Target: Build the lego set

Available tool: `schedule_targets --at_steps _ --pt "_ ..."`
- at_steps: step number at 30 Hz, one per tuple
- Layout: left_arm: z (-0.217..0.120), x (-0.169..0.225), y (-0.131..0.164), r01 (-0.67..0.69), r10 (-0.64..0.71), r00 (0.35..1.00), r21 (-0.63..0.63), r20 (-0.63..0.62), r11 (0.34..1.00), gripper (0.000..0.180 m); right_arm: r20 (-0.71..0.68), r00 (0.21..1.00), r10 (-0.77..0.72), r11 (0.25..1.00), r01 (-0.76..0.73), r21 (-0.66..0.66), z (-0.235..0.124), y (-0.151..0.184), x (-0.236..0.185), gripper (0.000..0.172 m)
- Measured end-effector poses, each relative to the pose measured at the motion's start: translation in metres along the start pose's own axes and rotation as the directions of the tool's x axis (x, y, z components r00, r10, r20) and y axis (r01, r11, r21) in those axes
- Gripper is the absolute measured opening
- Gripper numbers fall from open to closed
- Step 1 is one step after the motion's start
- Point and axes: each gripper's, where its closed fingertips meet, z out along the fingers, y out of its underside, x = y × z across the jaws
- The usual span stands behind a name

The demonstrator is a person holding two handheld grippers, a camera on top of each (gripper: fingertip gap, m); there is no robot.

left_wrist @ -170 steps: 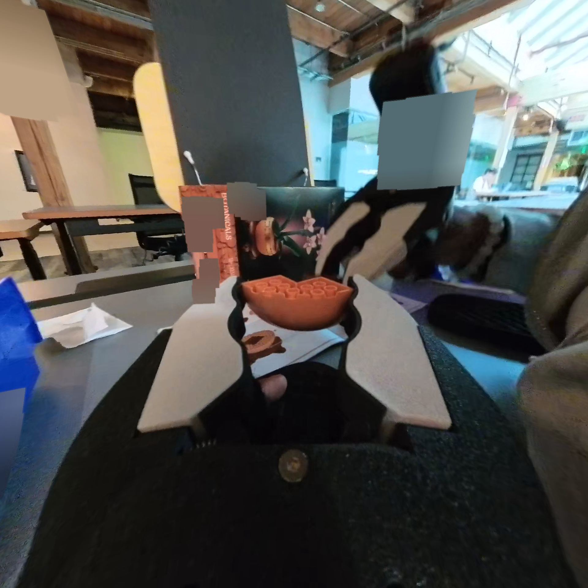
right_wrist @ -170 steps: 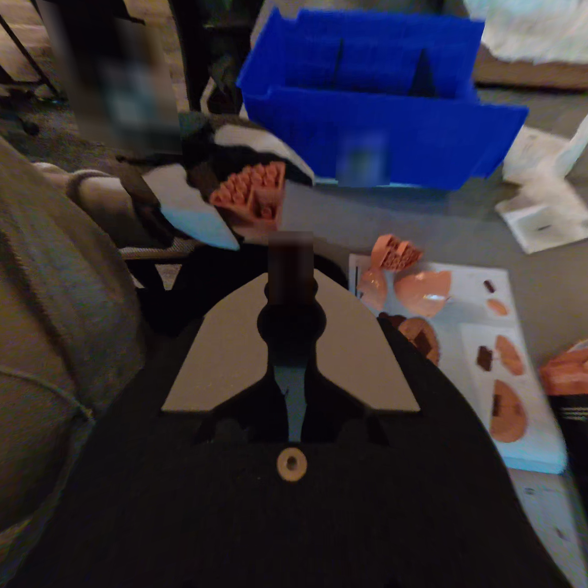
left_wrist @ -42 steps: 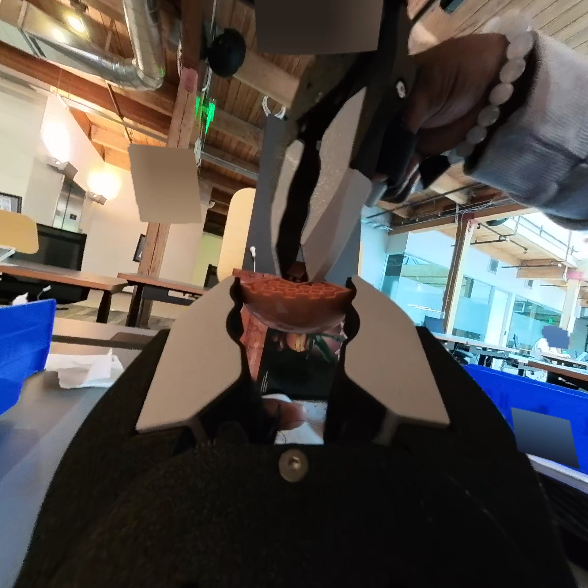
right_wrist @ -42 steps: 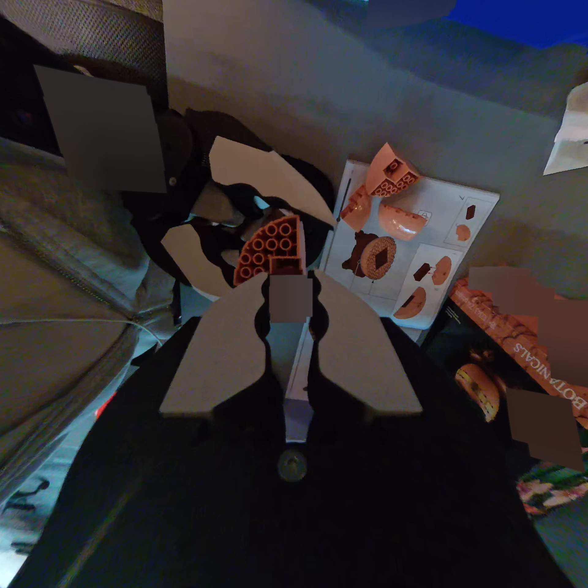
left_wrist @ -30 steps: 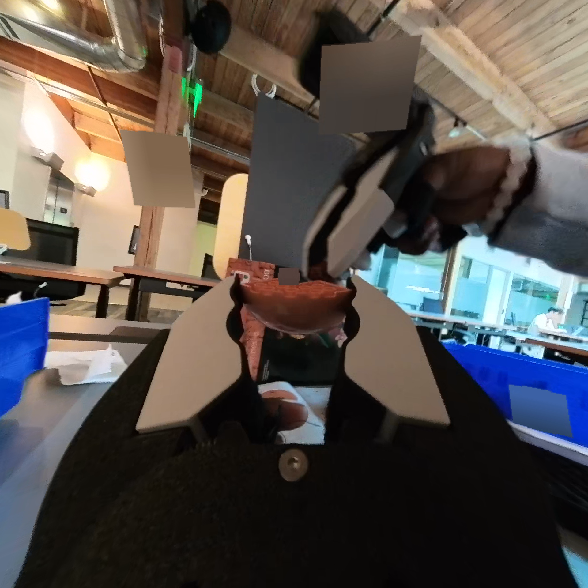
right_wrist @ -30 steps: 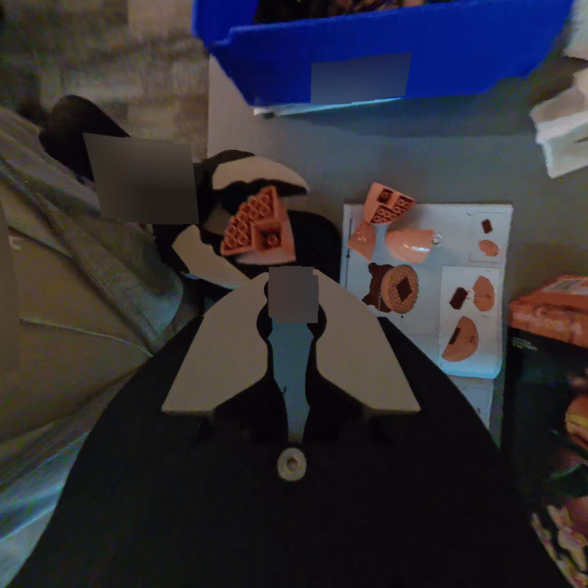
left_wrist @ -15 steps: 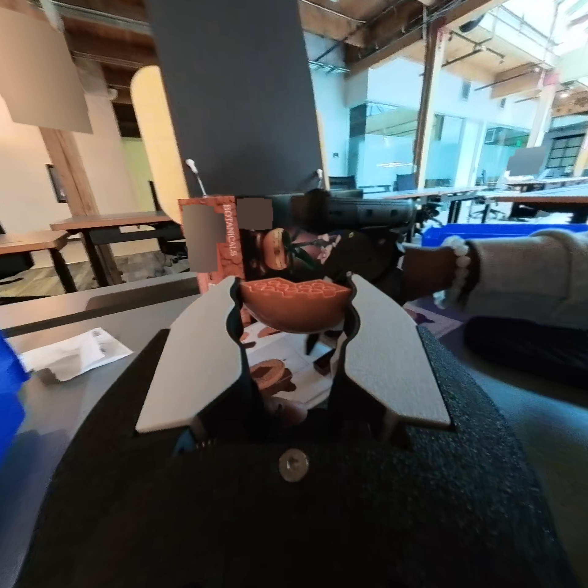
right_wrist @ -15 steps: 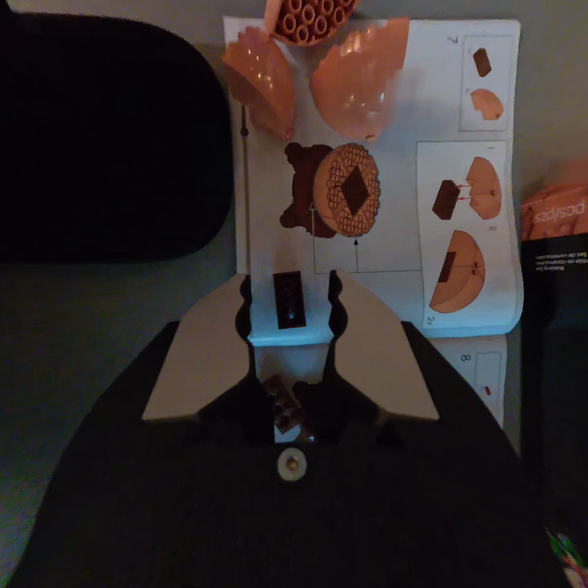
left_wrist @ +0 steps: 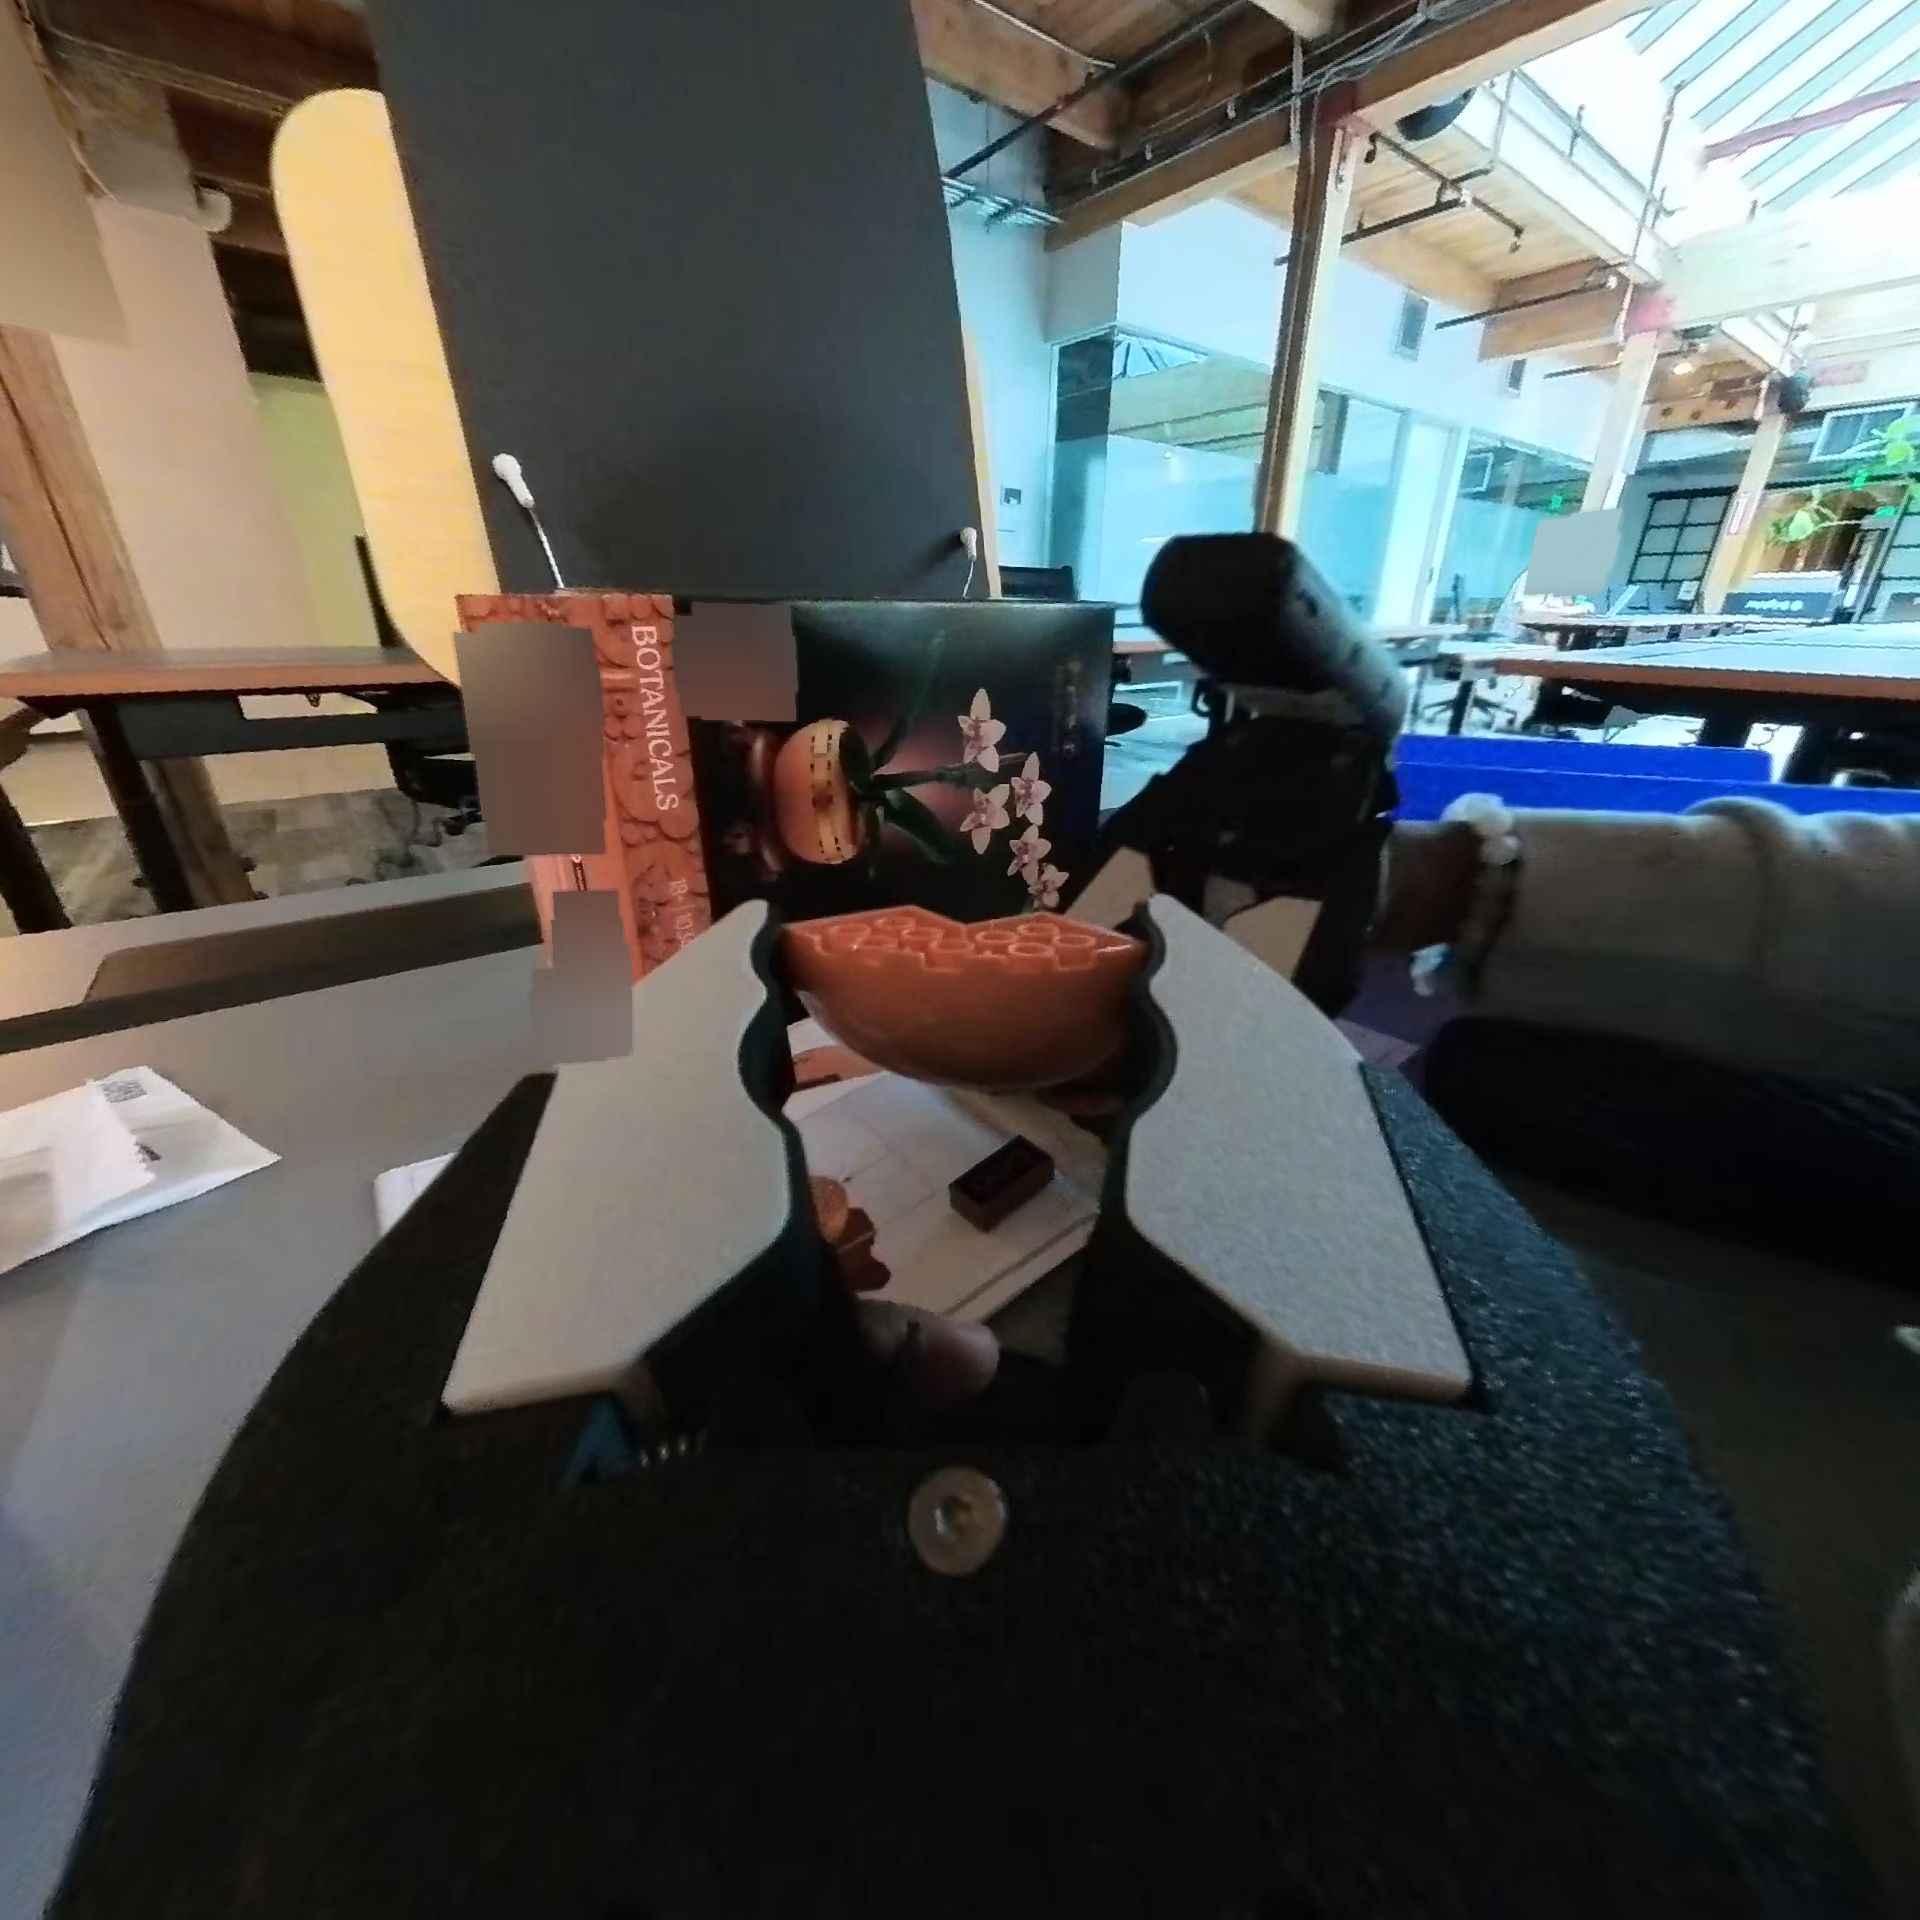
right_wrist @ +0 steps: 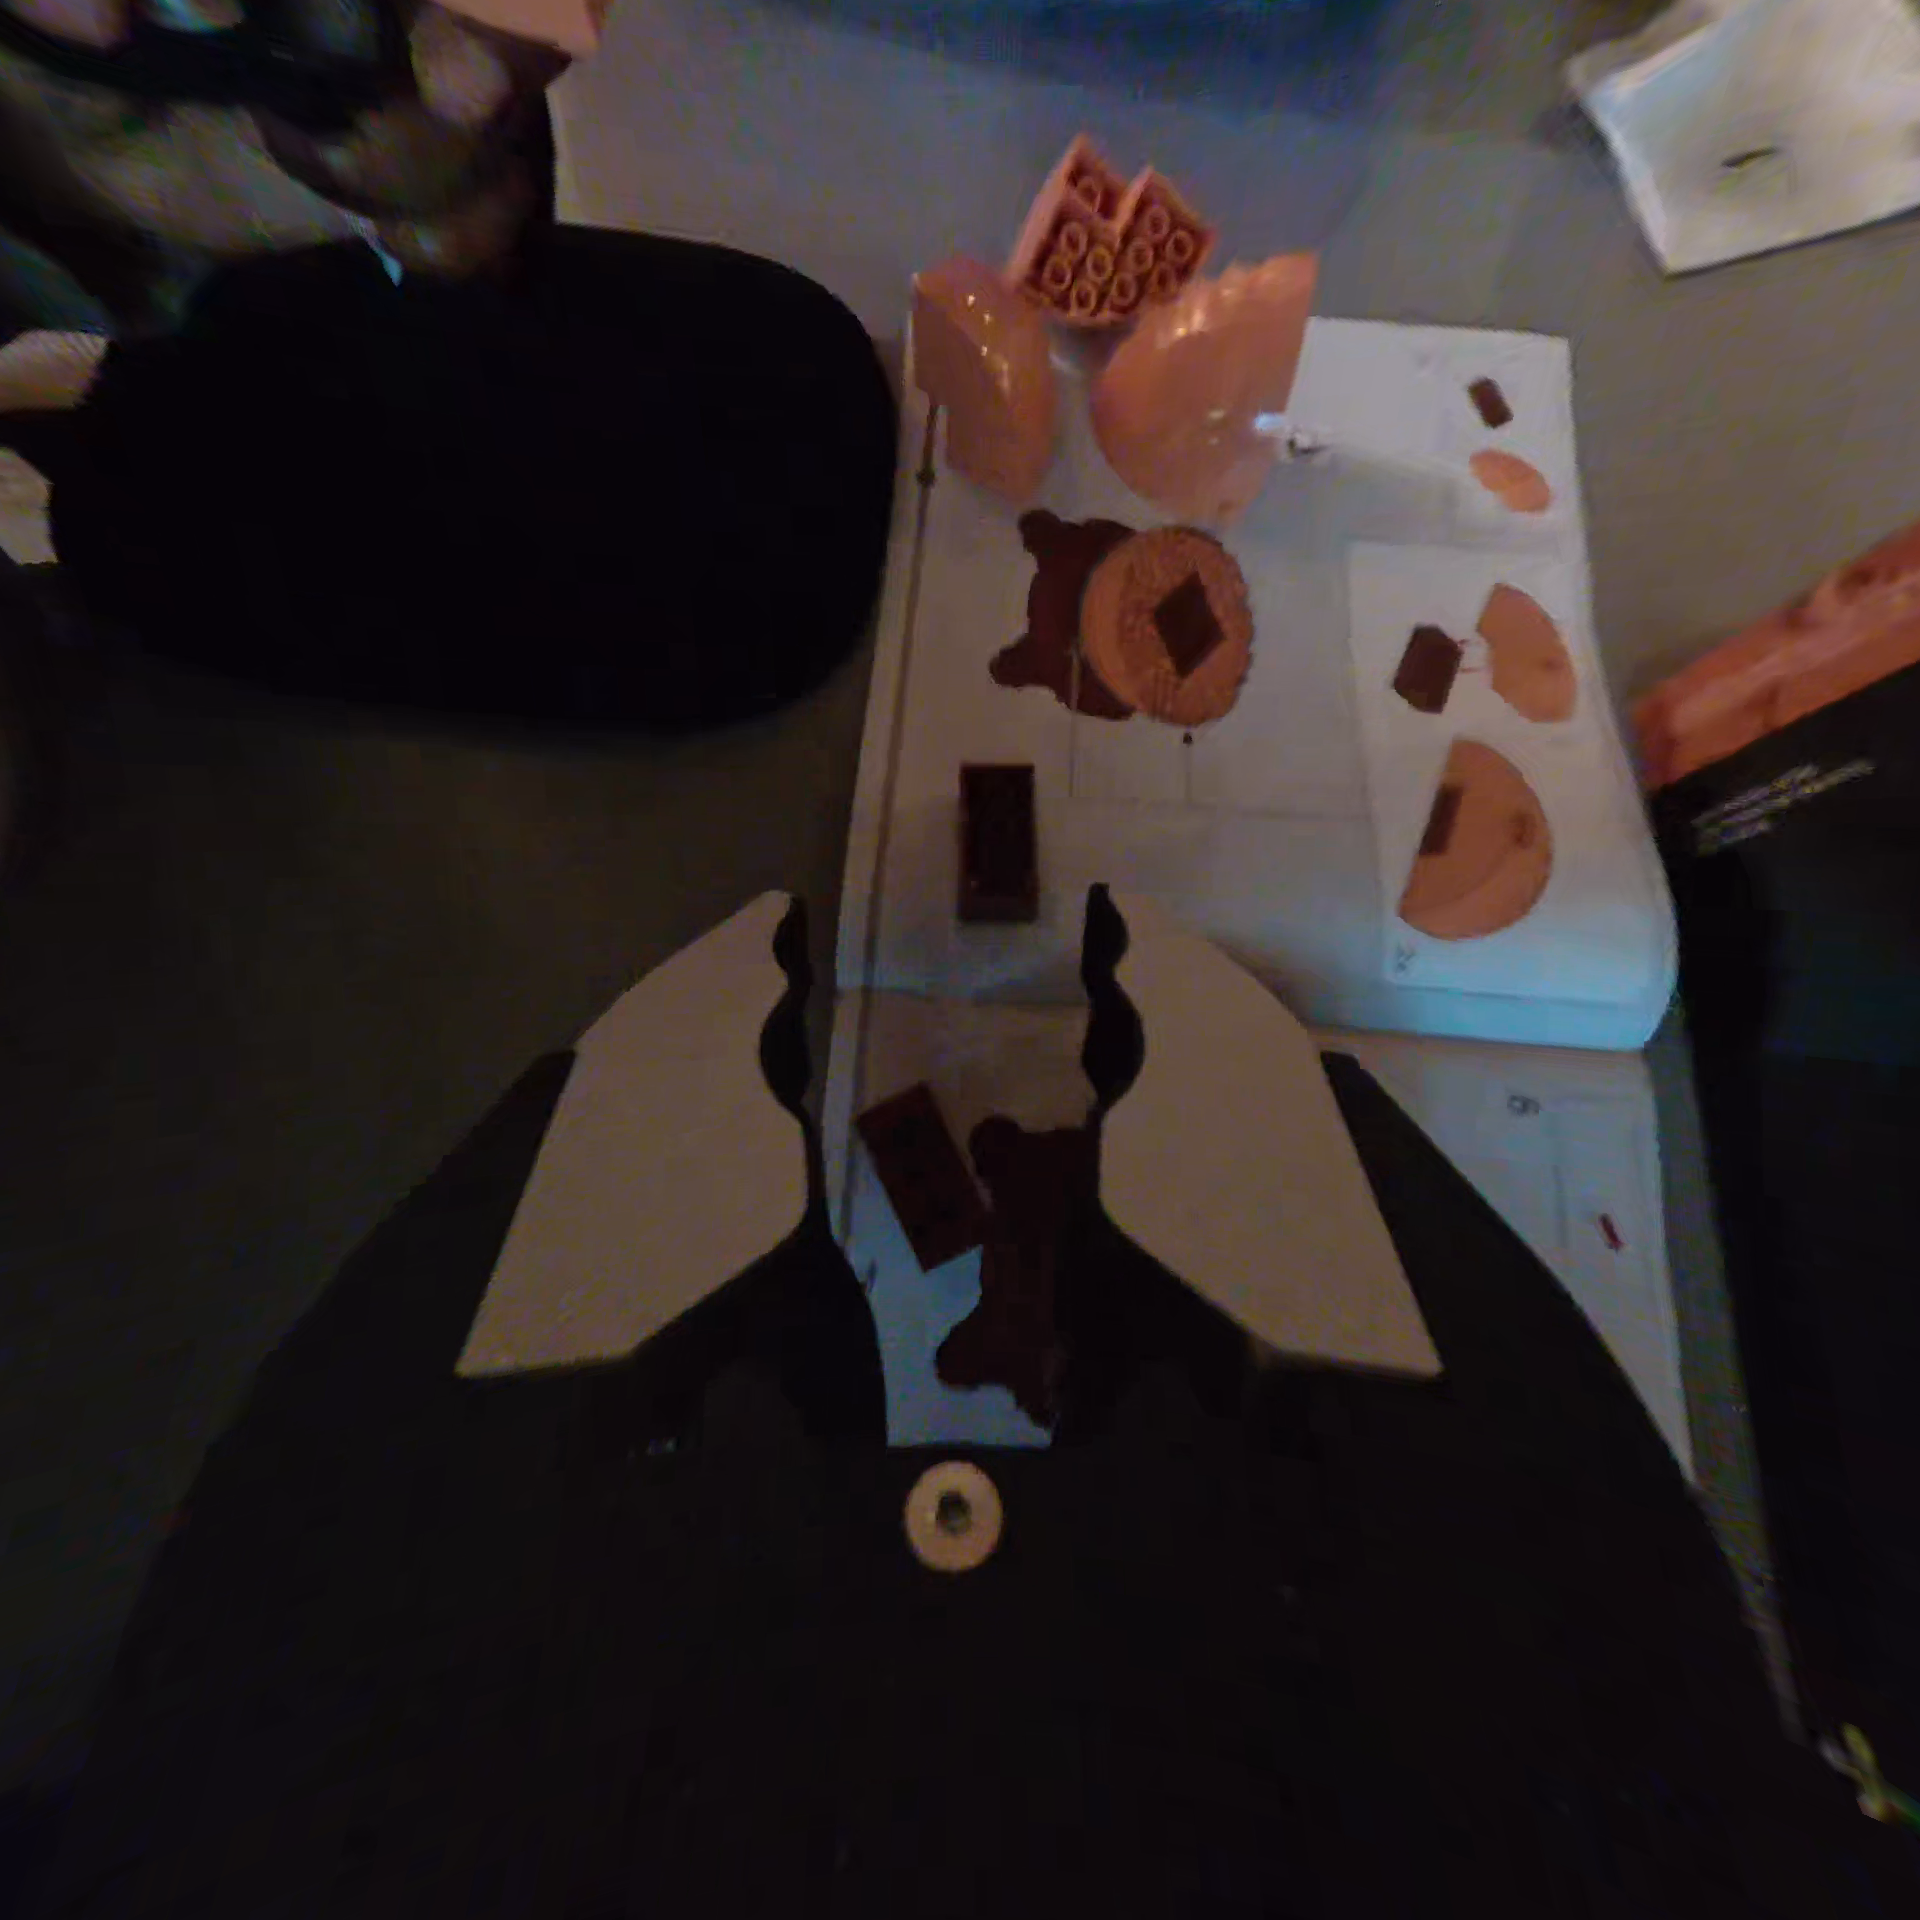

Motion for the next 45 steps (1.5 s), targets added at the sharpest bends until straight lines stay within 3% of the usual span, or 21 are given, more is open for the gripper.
schedule_targets --at_steps 3,8,14,16,18,20,24,28,33,45 --pt "0.001 0.001 0.002 0.026 -0.026 1.0 0.002 -0.013 1.0 0.062 0.004 1.0 -0.03 0.999 0.03 -0.038 0.005 0.002 0.01 0.035" --pt "-0.001 0.004 0.005 0.004 -0.004 1.0 -0.002 -0.024 1.0 0.062 0.033 0.999 -0.025 0.998 0.027 -0.052 0.012 0.002 0.013 0.032" --pt "0.0 0.003 0.008 0.009 -0.01 0.999 -0.014 -0.031 1.0 0.062 0.001 0.99 -0.141 0.976 0.14 -0.167 0.017 0.008 0.01 0.028" --pt "0.0 0.003 0.008 0.008 -0.008 0.999 -0.012 -0.032 1.0 0.062 0.001 0.986 -0.17 0.966 0.166 -0.198 0.02 0.011 0.008 0.016" --pt "0.001 0.002 0.007 0.007 -0.007 0.999 -0.011 -0.034 1.0 0.062 -0.015 0.98 -0.196 0.956 0.188 -0.224 0.02 0.011 0.01 0.015" --pt "0.0 -0.003 0.005 0.007 -0.007 1.0 -0.001 -0.003 1.0 0.062 -0.058 0.984 -0.169 0.976 0.159 -0.149 0.012 -0.007 0.011 0.015" --pt "-0.002 -0.007 0.0 -0.025 0.023 0.998 0.037 0.063 0.999 0.062 -0.154 0.985 -0.077 0.994 0.088 0.067 -0.032 -0.073 0.003 0.015" --pt "-0.004 -0.01 -0.007 -0.032 0.021 0.992 0.089 0.121 0.995 0.061 -0.228 0.972 -0.061 0.992 0.083 0.09 -0.05 -0.11 -0.022 0.015" --pt "-0.002 -0.002 -0.009 -0.099 0.087 0.988 0.094 0.126 0.991 0.061 -0.226 0.966 -0.125 0.992 0.127 -0.005 -0.042 -0.116 -0.04 0.015" --pt "-0.006 0.019 -0.019 -0.097 0.098 0.995 0.182 0.005 0.979 0.061 -0.101 0.97 -0.222 0.974 0.218 -0.056 -0.046 -0.122 -0.049 0.015"
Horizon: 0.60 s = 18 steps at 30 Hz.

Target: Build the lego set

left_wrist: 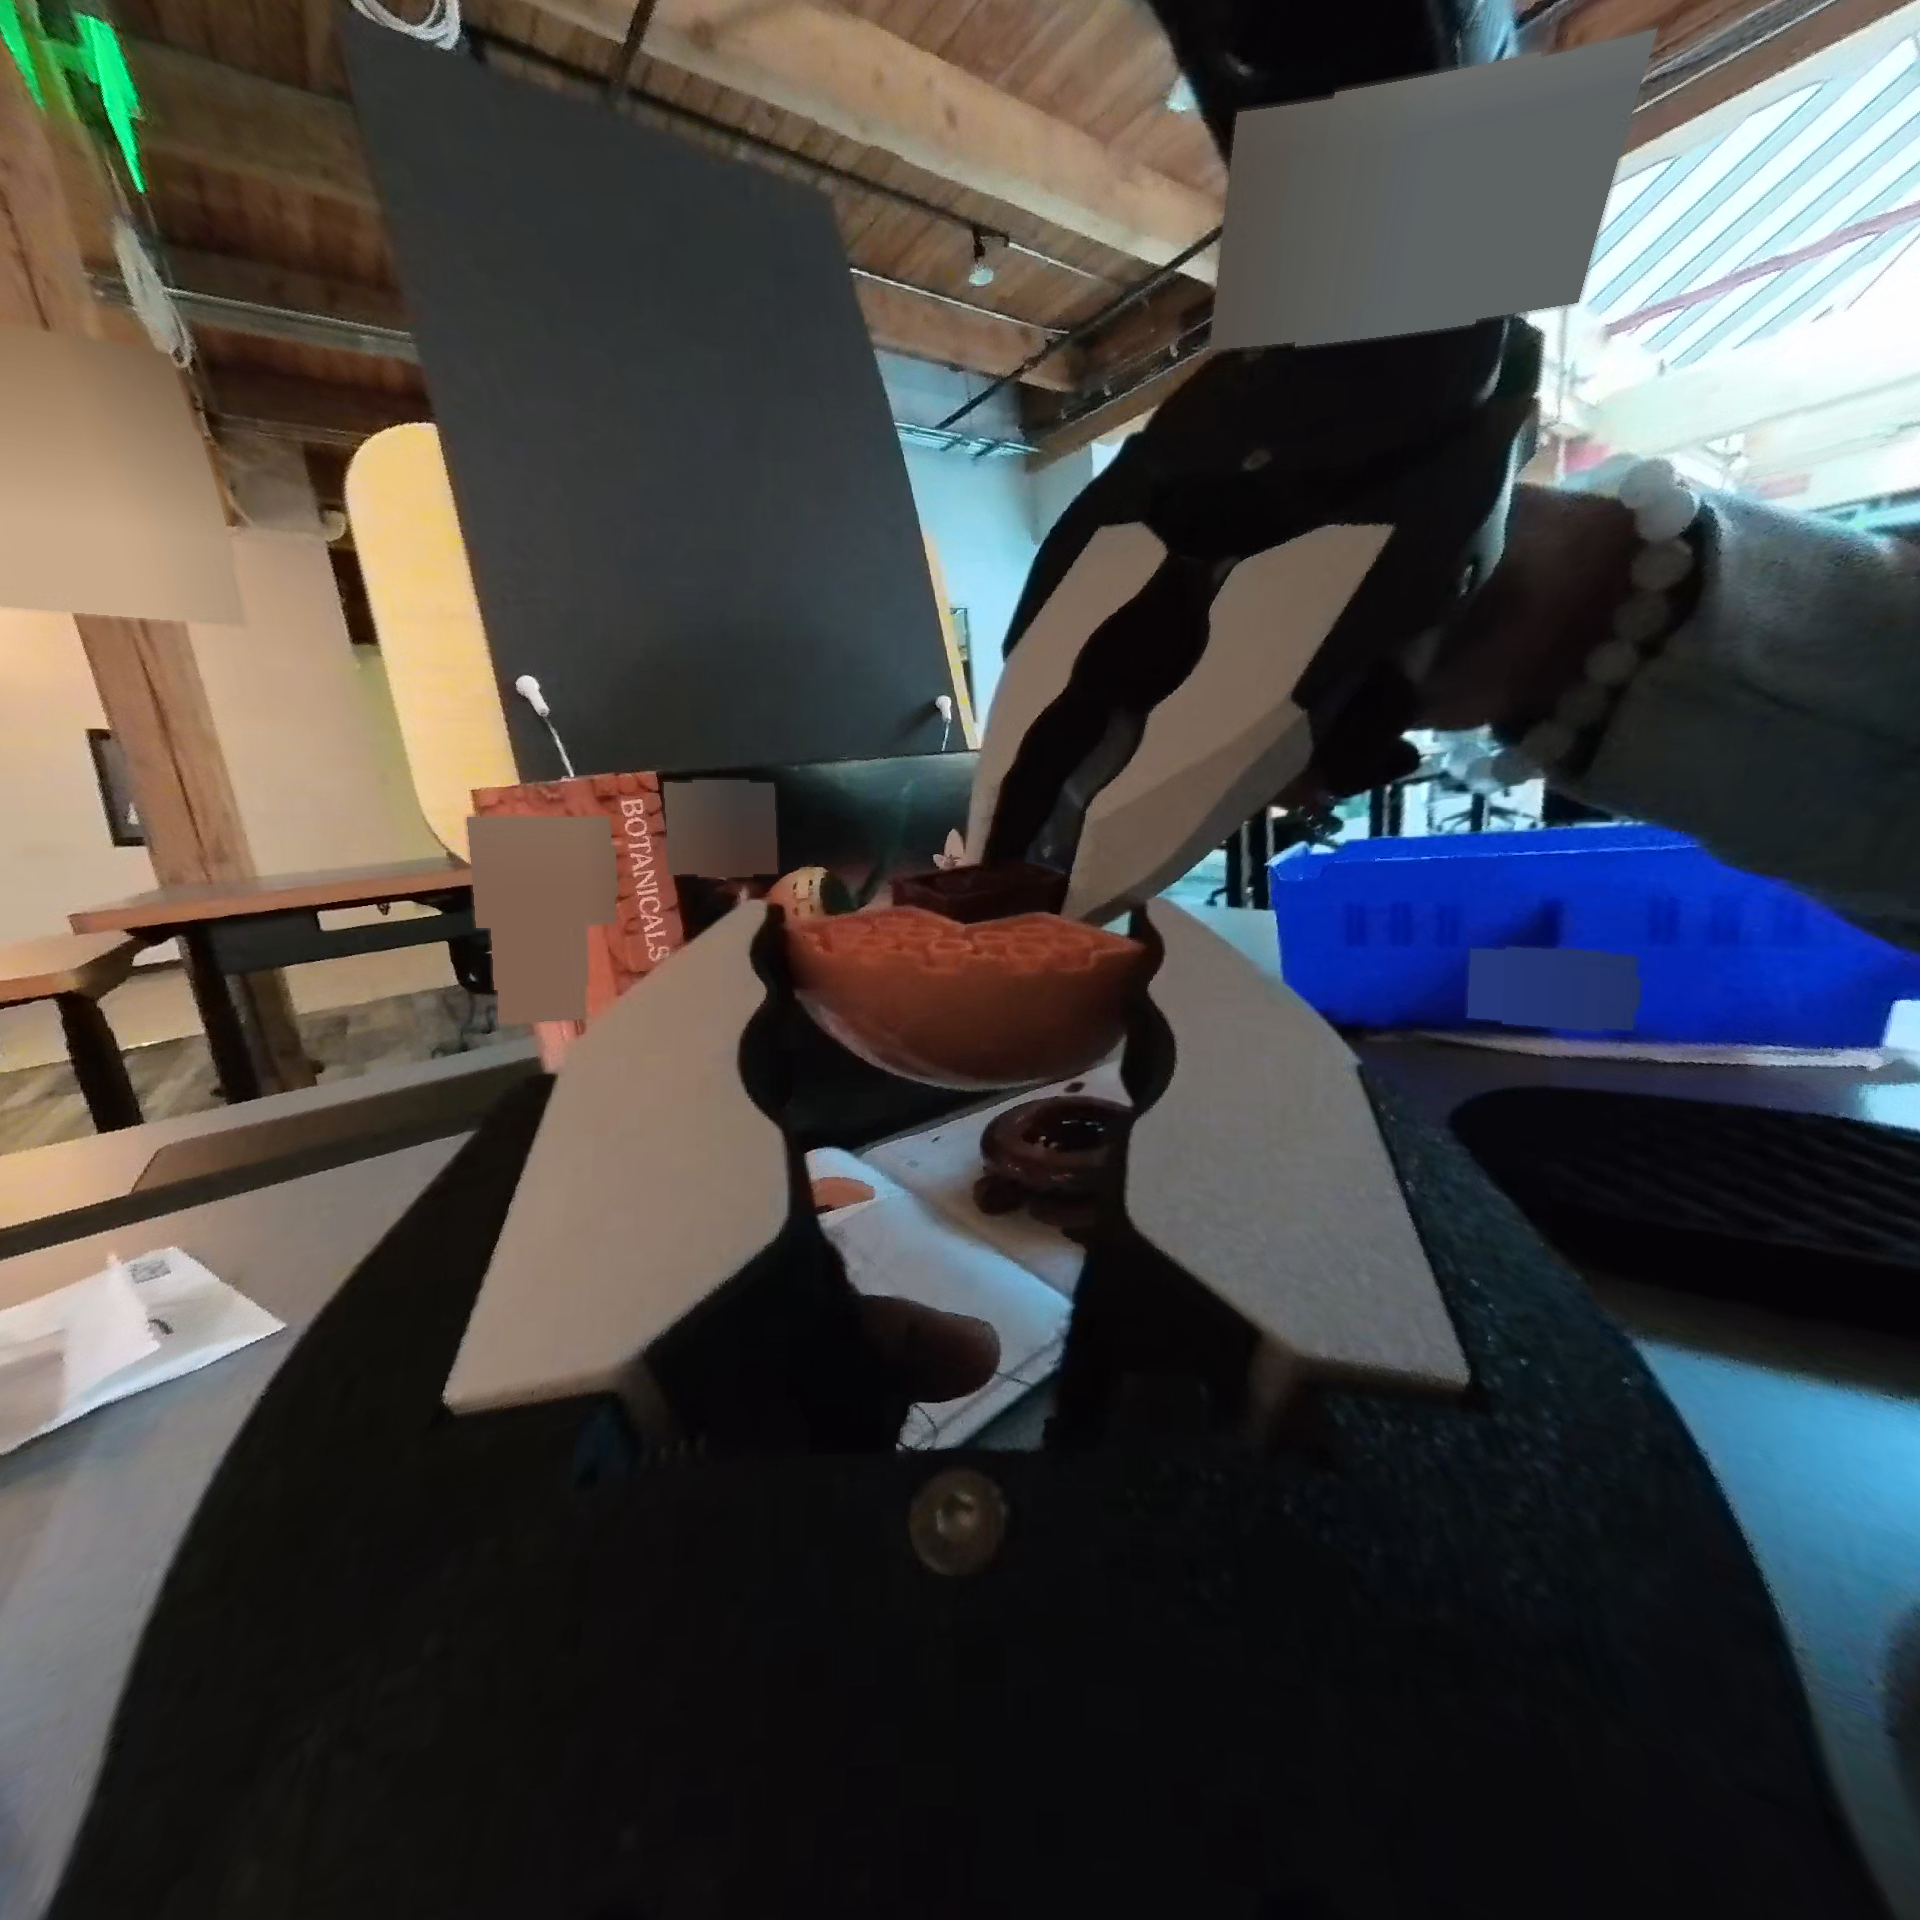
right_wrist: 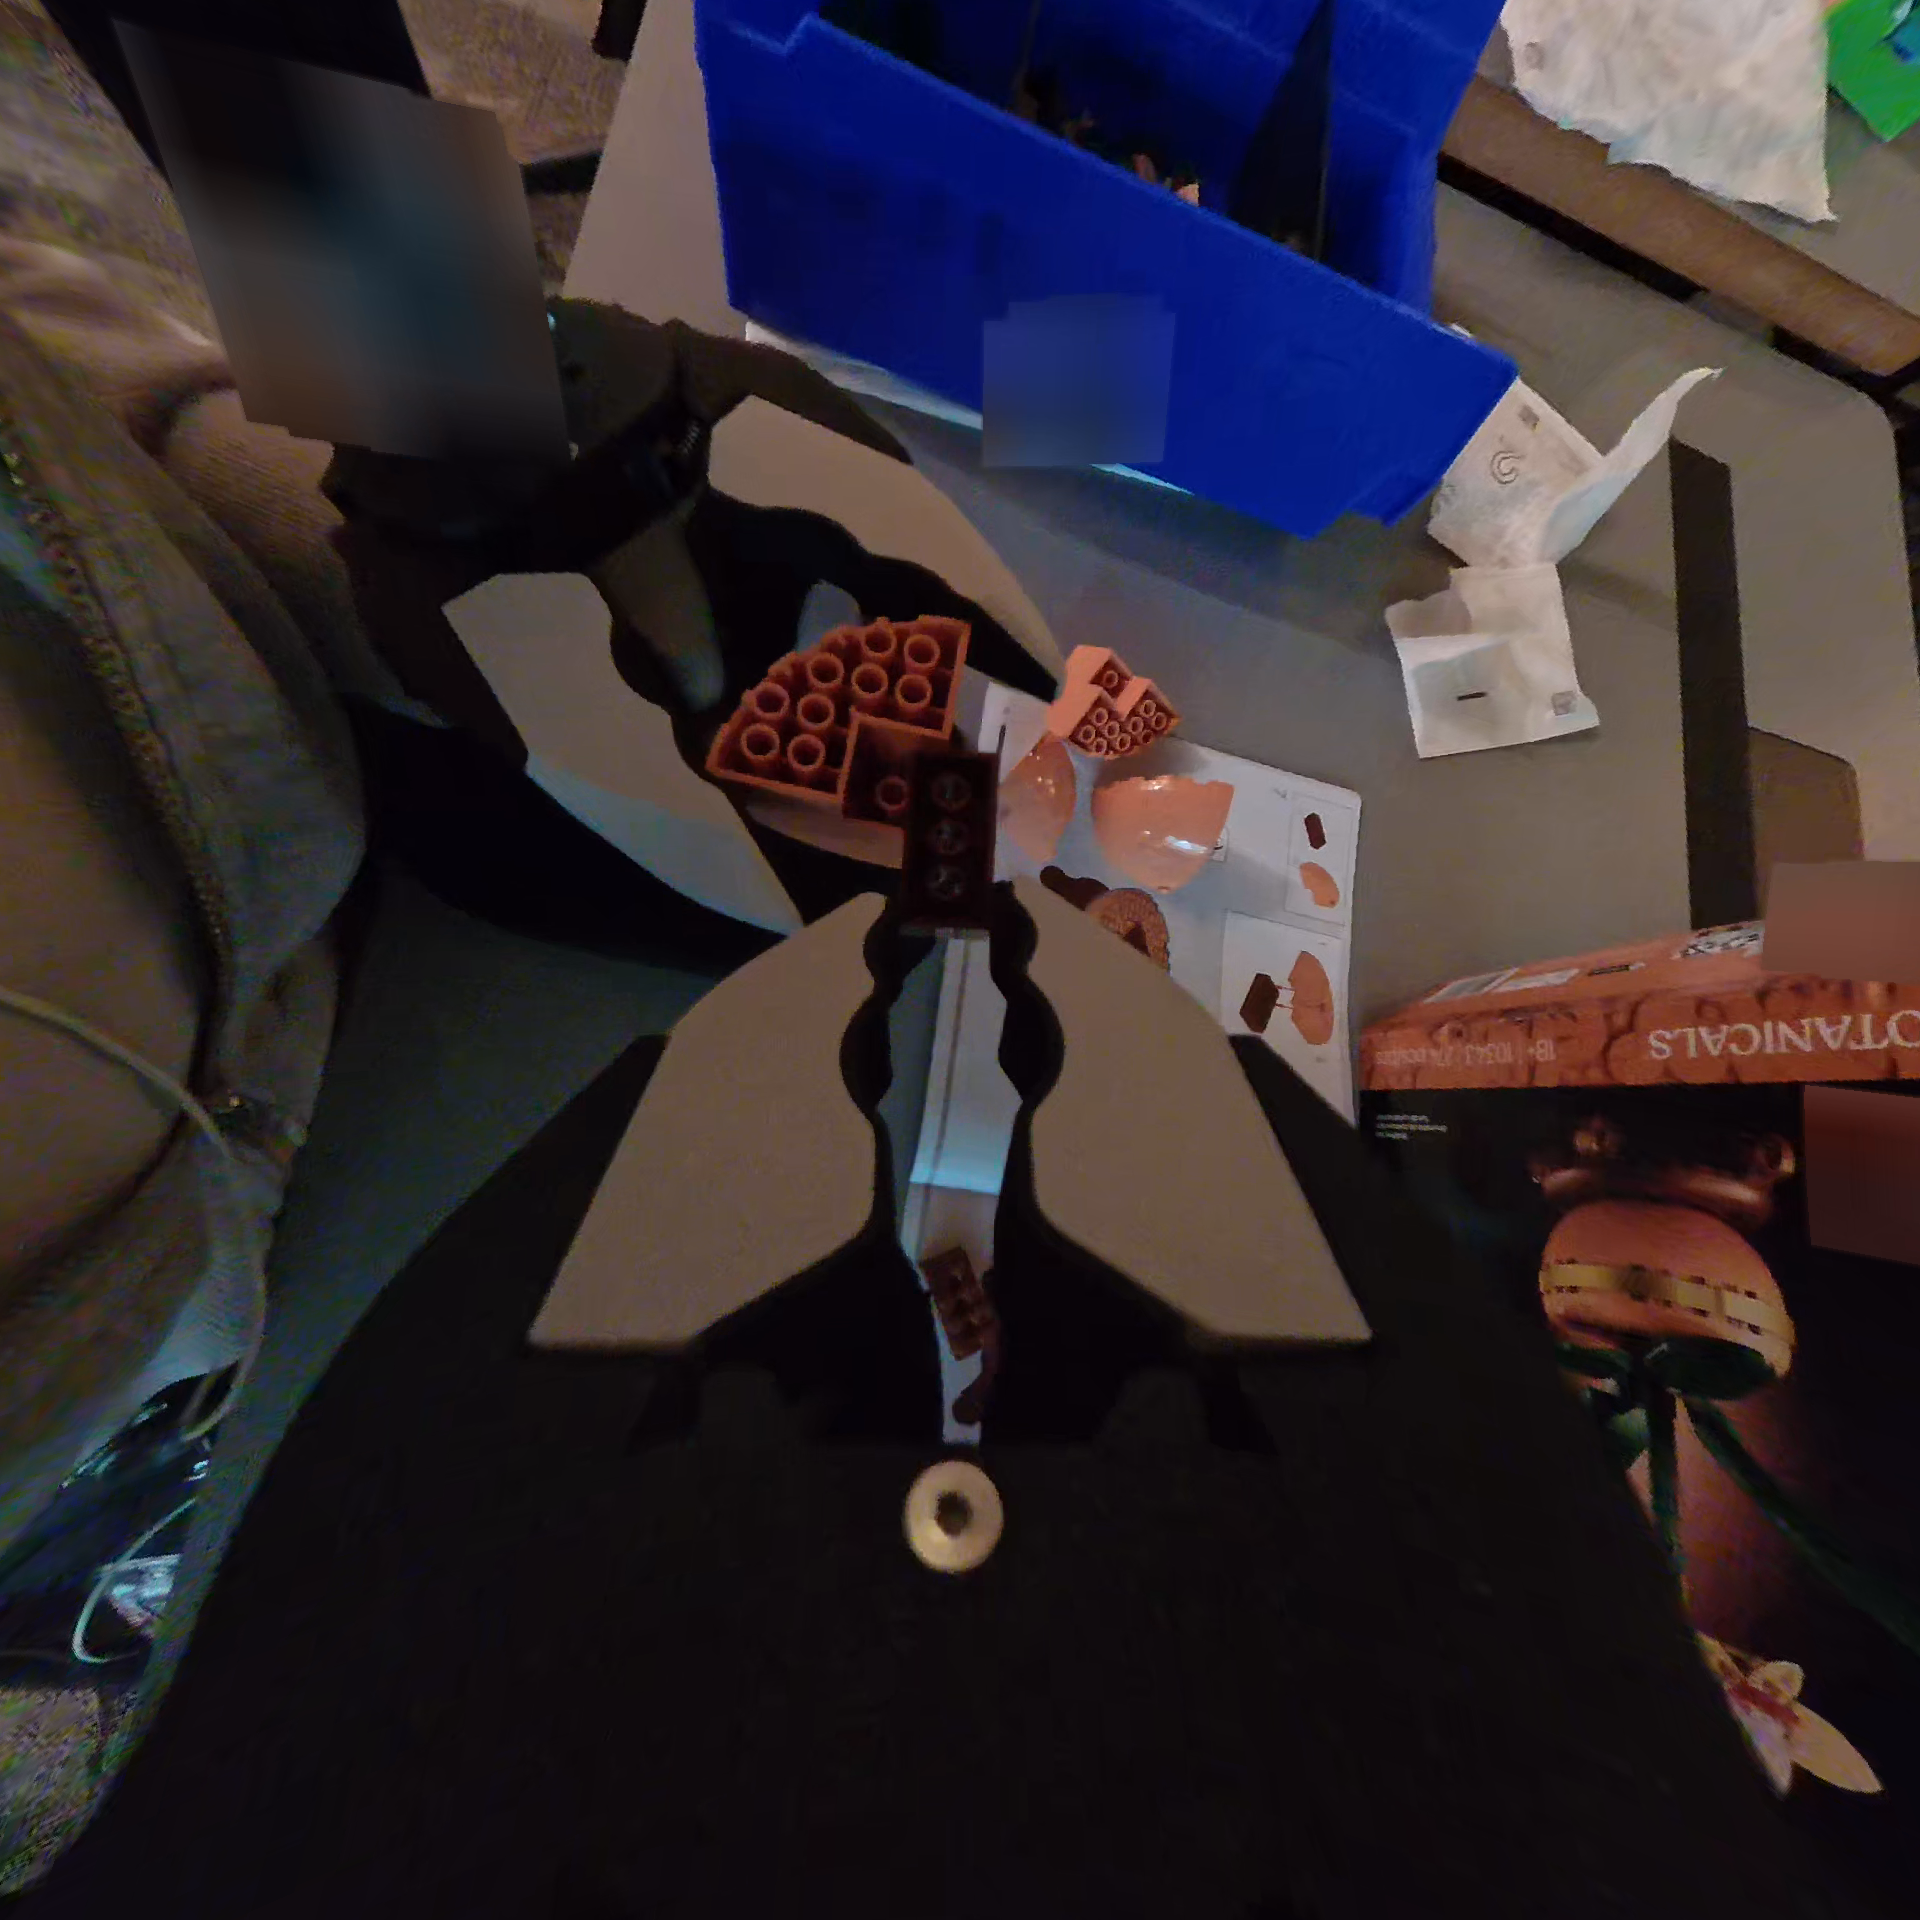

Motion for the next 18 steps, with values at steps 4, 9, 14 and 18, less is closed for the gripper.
schedule_targets --at_steps 4,9,14,18 --pt "-0.001 0.005 -0.001 0.04 -0.04 0.998 0.011 -0.051 0.999 0.061 0.058 0.994 0.089 0.991 -0.094 0.09 -0.006 -0.004 -0.001 0.015" --pt "-0.005 0.01 -0.009 0.09 -0.083 0.987 0.041 -0.138 0.995 0.061 -0.006 0.944 0.331 0.94 -0.329 0.088 0.0 0.05 0.03 0.015" --pt "-0.007 0.004 0.001 0.081 -0.088 0.984 -0.055 -0.154 0.995 0.062 -0.142 0.904 0.404 0.905 -0.418 -0.082 0.055 0.117 0.035 0.016" --pt "-0.005 0.007 0.004 0.044 -0.059 0.983 -0.086 -0.173 0.995 0.062 -0.141 0.905 0.401 0.881 -0.423 -0.211 0.077 0.137 0.034 0.016"
